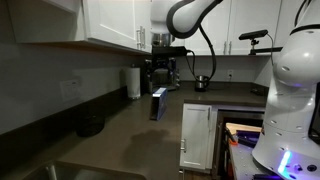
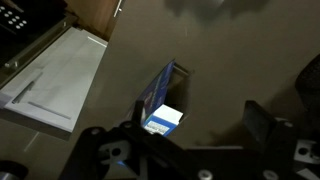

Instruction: Put the contents of the box on the counter

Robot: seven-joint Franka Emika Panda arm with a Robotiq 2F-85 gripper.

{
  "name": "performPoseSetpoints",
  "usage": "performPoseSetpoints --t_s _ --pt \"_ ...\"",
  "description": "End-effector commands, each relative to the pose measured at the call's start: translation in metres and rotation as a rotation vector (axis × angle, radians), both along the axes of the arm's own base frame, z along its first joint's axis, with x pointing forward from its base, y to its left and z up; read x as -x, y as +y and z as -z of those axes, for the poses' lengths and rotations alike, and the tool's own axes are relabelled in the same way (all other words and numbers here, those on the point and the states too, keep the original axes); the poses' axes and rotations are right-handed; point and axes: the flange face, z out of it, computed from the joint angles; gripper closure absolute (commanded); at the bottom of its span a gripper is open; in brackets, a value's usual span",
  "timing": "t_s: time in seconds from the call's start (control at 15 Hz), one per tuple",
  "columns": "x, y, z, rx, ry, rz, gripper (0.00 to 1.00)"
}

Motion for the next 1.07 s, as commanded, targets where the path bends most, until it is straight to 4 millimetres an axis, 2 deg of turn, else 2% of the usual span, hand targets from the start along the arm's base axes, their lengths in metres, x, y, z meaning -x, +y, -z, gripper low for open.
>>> performPoseSetpoints --t_s 0.0,0.27,0.47,0.87,0.93,1.0 --pt "-0.043 -0.041 0.008 -0.026 -0.006 0.159 0.0" --pt "-0.072 -0.087 0.019 -0.035 -0.046 0.336 0.0" --pt "-0.083 -0.119 0.025 -0.053 -0.064 0.454 0.0" --pt "-0.082 -0.183 0.034 -0.027 -0.063 0.644 0.0" --pt "-0.079 -0.172 0.034 -0.058 -0.072 0.587 0.0" --pt "-0.077 -0.18 0.035 -0.053 -0.065 0.606 0.0"
